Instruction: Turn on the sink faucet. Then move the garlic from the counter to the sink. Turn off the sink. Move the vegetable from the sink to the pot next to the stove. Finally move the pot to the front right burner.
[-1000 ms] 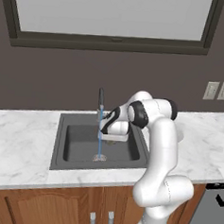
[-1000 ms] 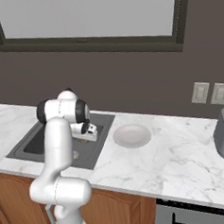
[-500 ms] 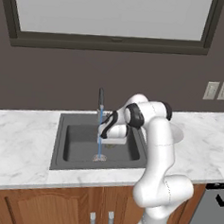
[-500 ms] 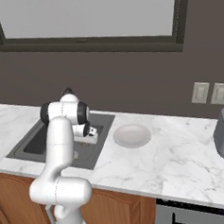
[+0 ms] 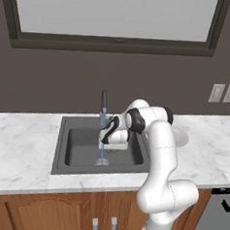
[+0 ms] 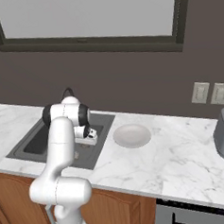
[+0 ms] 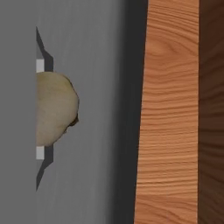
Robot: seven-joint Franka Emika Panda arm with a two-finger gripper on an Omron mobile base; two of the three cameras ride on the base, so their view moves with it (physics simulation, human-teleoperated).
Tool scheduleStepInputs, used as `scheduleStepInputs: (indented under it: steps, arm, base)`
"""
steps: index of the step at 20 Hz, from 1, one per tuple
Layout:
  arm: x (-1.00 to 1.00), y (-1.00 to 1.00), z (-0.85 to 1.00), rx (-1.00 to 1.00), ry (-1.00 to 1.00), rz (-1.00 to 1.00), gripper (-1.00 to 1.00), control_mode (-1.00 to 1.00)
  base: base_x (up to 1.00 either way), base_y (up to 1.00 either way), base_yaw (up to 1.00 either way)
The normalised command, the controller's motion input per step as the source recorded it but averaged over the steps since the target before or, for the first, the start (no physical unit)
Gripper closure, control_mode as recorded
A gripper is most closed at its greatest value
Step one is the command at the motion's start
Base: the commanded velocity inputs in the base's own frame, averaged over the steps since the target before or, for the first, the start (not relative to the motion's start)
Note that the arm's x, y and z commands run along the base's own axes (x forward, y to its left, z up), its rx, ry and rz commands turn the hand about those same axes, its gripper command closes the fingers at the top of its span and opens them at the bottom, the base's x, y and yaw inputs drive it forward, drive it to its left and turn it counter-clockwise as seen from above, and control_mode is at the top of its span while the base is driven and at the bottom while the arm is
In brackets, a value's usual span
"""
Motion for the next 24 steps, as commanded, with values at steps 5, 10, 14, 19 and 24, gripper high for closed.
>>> scheduleStepInputs:
  steps: [5,10,14,19,24]
  arm:
    - [0.15,0.11,-0.23,0.0,0.0,0.0,1.0,-1.0]
    - [0.11,0.23,-0.3,0.0,0.02,0.0,-1.0,-1.0]
    - [0.14,0.12,-0.12,0.0,0.0,0.0,-1.0,-1.0]
    - [0.01,0.01,0.05,0.0,0.0,0.0,-1.0,-1.0]
    - [0.0,0.0,0.23,0.0,0.0,0.0,-1.0,-1.0]
  base:
    - [0.0,0.0,0.0]
    - [0.0,0.0,0.0]
    - [0.0,0.0,0.0]
    - [0.0,0.0,0.0]
    - [0.0,0.0,0.0]
